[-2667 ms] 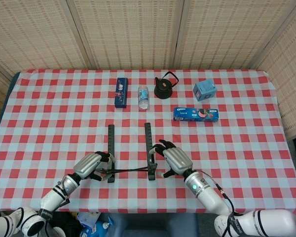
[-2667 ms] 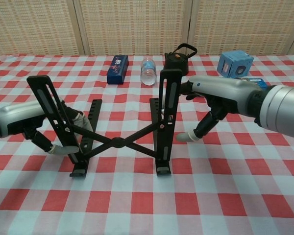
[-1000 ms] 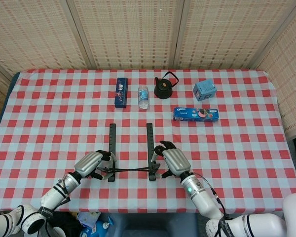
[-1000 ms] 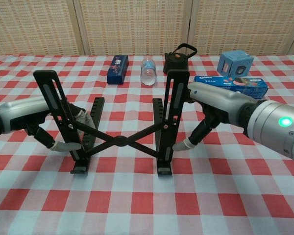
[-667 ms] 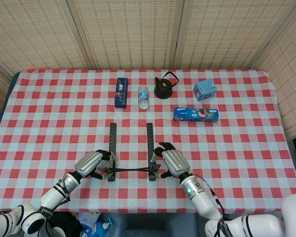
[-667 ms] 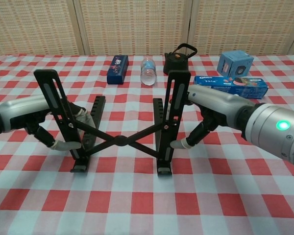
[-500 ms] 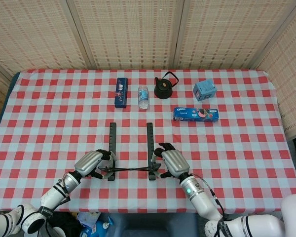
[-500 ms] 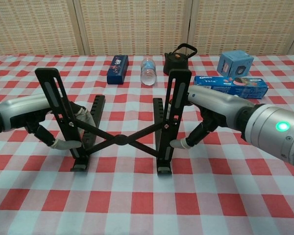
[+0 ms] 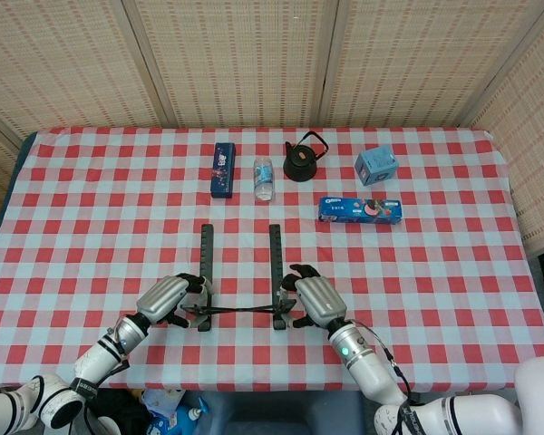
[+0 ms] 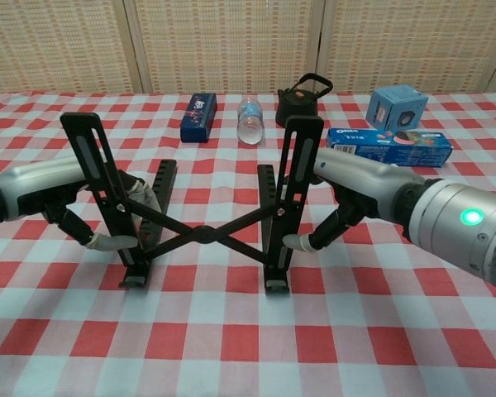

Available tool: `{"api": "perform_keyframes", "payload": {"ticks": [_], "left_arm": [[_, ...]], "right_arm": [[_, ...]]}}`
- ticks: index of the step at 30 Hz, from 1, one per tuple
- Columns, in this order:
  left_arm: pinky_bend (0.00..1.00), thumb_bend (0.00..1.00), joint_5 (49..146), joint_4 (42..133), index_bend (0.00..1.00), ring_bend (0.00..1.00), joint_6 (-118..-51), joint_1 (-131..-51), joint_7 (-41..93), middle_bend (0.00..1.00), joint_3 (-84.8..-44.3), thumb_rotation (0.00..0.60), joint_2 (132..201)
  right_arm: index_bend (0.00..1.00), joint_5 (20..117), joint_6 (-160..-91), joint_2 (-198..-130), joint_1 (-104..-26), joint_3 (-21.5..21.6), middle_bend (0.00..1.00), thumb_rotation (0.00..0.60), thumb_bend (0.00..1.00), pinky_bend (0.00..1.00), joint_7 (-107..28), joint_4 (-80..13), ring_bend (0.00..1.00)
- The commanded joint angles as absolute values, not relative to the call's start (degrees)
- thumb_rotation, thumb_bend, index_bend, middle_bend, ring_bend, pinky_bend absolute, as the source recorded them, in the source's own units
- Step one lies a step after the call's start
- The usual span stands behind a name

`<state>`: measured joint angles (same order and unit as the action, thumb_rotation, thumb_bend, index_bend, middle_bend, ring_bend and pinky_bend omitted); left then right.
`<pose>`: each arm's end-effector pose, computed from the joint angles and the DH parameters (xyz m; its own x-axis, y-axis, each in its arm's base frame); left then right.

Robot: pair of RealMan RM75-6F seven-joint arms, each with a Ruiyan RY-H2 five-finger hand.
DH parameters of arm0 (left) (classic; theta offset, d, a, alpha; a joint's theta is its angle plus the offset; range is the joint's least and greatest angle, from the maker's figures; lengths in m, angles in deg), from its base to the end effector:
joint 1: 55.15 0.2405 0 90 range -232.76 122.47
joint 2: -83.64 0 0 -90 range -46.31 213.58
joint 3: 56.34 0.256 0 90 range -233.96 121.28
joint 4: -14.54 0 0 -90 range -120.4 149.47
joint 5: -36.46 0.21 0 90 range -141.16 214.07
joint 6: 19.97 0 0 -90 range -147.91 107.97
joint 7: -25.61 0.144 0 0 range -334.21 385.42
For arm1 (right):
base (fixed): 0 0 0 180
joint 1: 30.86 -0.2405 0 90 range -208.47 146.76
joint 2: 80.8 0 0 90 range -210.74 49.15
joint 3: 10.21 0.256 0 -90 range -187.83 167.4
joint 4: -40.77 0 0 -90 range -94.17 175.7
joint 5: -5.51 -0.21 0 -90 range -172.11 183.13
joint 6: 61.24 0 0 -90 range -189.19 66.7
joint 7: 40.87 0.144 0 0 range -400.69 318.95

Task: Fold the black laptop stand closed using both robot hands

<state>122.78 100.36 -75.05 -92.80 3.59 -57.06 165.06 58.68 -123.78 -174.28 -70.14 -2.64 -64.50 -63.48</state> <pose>-0.1830 0.2946 -0.0034 0.1212 0.5324 0.8377 0.9232 -0.3705 0.1019 -0.1018 -0.2630 -0.0457 0.1509 -0.4804 0.8640 -0.9669 -0.2537 0.0278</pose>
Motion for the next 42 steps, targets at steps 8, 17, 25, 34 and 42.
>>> {"api": "perform_keyframes", "payload": {"ticks": [8,17,25,34,42], "left_arm": [[0.25,0.33,122.9,100.3,0.62,0.31,-75.2,-92.7,3.5,0.36,-57.0,0.6,165.0],[0.25,0.33,123.0,100.4,0.62,0.31,-75.3,-92.7,3.2,0.36,-57.0,0.6,164.7],[0.25,0.33,123.3,100.7,0.63,0.31,-75.3,-92.8,2.4,0.36,-56.9,0.6,164.1],[0.25,0.33,123.1,101.1,0.41,0.31,-75.2,-92.9,0.5,0.36,-57.2,0.6,163.2],[0.23,0.33,121.9,101.8,0.21,0.13,-75.0,-92.9,0.4,0.21,-57.8,0.6,161.7]], "right_arm": [[0.55,58.5,-123.5,-174.3,-70.0,-2.5,0.34,0.6,0.31,0.09,-64.4,-63.9,0.1],[0.6,58.1,-123.3,-174.1,-69.9,-2.4,0.37,0.6,0.38,0.09,-64.3,-64.2,0.11],[0.63,58.1,-123.1,-173.8,-69.8,-2.3,0.39,0.6,0.39,0.09,-64.1,-64.5,0.12],[0.47,58.4,-122.8,-173.2,-69.7,-1.3,0.31,0.6,0.31,0.09,-62.5,-64.8,0.12],[0.08,58.9,-124.5,-174.2,-69.8,-0.1,0.17,0.6,0.24,0.09,-62.5,-64.6,0.07]]}}
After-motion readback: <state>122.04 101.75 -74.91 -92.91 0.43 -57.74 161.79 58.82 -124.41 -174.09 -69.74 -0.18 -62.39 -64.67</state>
